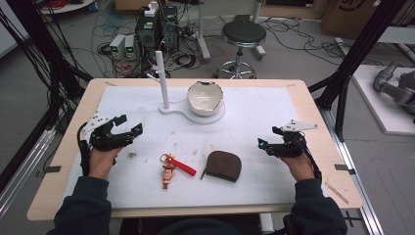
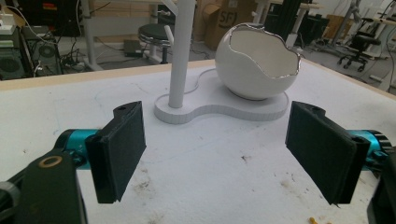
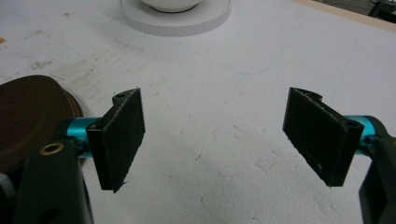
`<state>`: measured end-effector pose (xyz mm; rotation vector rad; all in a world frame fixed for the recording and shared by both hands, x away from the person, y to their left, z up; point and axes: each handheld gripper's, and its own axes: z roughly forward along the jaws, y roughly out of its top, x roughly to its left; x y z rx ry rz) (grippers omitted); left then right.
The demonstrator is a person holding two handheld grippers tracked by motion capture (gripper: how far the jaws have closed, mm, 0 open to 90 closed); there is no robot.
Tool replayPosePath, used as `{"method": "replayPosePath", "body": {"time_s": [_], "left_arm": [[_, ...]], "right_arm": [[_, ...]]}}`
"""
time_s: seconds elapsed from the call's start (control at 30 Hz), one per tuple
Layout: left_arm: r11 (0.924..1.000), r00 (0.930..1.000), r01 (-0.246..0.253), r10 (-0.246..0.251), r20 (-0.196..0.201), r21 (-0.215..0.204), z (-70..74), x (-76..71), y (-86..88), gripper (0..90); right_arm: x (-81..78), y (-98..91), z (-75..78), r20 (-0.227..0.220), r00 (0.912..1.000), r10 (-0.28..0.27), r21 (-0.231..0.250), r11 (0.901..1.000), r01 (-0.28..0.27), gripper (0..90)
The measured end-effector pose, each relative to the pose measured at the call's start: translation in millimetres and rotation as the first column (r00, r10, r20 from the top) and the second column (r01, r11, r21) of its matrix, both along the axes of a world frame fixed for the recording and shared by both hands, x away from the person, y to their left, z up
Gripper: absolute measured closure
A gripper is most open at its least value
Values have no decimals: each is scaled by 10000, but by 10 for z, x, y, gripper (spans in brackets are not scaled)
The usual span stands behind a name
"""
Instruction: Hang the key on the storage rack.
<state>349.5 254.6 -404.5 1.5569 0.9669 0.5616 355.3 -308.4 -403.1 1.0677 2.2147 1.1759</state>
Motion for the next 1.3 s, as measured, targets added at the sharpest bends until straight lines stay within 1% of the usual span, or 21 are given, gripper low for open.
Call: {"method": "replayPosePath", "body": {"time_s": [0.17,0.27,0.37,0.47,0.5,0.57,0.6,0.63,0.67,0.7,0.77,0.83,0.87,0.9,0.93,1.1,1.13,1.17,1.2,1.27,1.3], "left_arm": [[10000,9999,22,-22,-110,5,-16,0,-20,199],[9997,9994,234,-235,-237,-47,-14,-23,-74,200],[9993,9988,366,-364,-327,67,-13,-93,-164,201],[9977,9956,649,-633,-697,204,-71,-218,-316,229],[9938,9883,1062,-1018,-1136,329,-131,-293,-434,244],[9891,9798,1390,-1303,-1518,482,-158,-347,-541,255],[9891,9798,1390,-1303,-1518,482,-158,-347,-541,257],[9830,9727,1670,-1516,-1755,765,-185,-404,-655,260],[9790,9689,1806,-1605,-1885,942,-201,-433,-709,262],[9790,9689,1806,-1605,-1885,942,-201,-433,-709,264],[9694,9581,2117,-1807,-2223,1245,-249,-502,-841,264],[9661,9561,2186,-1839,-2282,1371,-261,-516,-874,265],[9621,9538,2264,-1873,-2348,1520,-274,-528,-906,264],[9527,9466,2450,-1950,-2568,1798,-305,-540,-962,264],[9480,9435,2503,-1932,-2693,1967,-321,-541,-981,264],[9351,9323,2457,-1559,-3263,2555,-385,-524,-1023,243],[9351,9323,2457,-1559,-3263,2555,-385,-524,-1023,243],[9326,9287,2462,-1490,-3397,2639,-402,-516,-1025,247],[9342,9179,2636,-1662,-3602,2406,-417,-491,-1020,260],[9316,9149,2702,-1698,-3662,2430,-409,-485,-1026,288],[9256,9131,2844,-1821,-3647,2497,-397,-477,-1022,334]], "right_arm": [[37,5,-22,-81,10000,42,19,10000,-42,211],[22,-13,-15,-88,9999,-52,73,10000,53,211],[31,-18,-19,-65,9999,-109,28,9999,109,212],[16,11,-21,-75,9999,-122,-199,9997,120,212],[6,24,-16,-94,9998,-161,-201,9997,160,213],[6,35,-9,-68,9999,-137,-214,9997,136,213],[6,35,-9,-68,9999,-137,-214,9997,136,213],[17,40,-9,-73,9999,-137,-191,9997,136,214],[29,38,-15,-52,9999,-90,-246,9997,89,213],[39,42,-22,-106,9999,-87,-222,9997,84,213],[66,49,-40,-160,9999,-43,-216,9998,39,213],[87,51,-55,-258,9997,-12,-266,9996,5,213],[96,53,-63,-275,9996,18,-234,9997,-25,213],[103,51,-67,-244,9997,18,-237,9997,-23,213],[103,50,-67,-281,9996,20,-221,9998,-26,213],[95,50,-63,-277,9996,43,-244,9997,-49,214],[95,50,-63,-277,9996,43,-244,9997,-49,214],[91,58,-62,-281,9996,24,-235,9997,-30,213],[91,59,-64,-286,9996,36,-281,9996,-44,213],[92,63,-66,-319,9995,25,-332,9994,-36,213],[89,66,-65,-353,9994,7,-339,9994,-18,213]]}}
